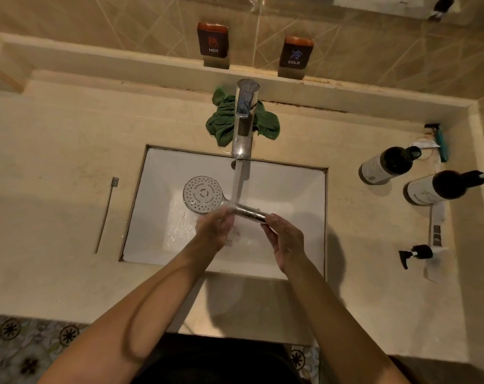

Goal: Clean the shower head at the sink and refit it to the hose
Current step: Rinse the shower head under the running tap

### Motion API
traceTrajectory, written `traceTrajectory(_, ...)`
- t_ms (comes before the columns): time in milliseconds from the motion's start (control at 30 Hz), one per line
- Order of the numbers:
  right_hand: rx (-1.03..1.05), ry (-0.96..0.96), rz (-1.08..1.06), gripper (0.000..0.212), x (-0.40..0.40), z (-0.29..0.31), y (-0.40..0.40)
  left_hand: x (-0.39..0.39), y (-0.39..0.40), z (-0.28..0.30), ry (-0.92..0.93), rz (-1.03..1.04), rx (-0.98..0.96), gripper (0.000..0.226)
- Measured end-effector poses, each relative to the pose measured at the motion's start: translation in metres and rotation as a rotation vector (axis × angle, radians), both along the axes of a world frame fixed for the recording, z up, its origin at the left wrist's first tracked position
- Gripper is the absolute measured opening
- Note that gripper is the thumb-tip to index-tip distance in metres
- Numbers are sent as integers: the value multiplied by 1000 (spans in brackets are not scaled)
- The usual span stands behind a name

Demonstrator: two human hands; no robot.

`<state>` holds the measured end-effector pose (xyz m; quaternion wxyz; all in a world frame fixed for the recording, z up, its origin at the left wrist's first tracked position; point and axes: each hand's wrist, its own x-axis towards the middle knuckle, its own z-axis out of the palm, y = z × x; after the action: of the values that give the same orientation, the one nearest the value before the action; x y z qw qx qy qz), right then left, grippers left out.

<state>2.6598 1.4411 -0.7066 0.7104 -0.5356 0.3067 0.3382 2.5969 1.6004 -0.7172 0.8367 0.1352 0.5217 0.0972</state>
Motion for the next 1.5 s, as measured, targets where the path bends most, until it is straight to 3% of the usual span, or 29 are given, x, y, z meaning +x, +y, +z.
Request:
traceTrajectory(133,-7,67,23,30,2,-5,27,-6,14,8,133,113,88,45)
traceTrajectory(467,135,111,173,39,-3,-6,72,-19,54,25,130,274,175,59)
traceTrajectory(667,-2,18,335,36,5,0,74,-22,66,39,71,291,221,60)
traceTrajectory(833,-337,-353,582,12,21,33,63,-21,64,48,17,288,184,66)
traceTrajectory(1000,-676,-881,696,16,48,88,76,-17,59,52,-17,282,112,64)
traceTrajectory(1200,-686,-1512,595,29,76,137,104,-22,53,45,-9,101,123,50)
traceTrajectory(1333,-733,-1690,714,30,79,139,117,-23,46,39,-11,25,132,41)
traceTrajectory(1500,-764,-1822,652,25,81,122,118,-26,37,32,-46,-27,129,39)
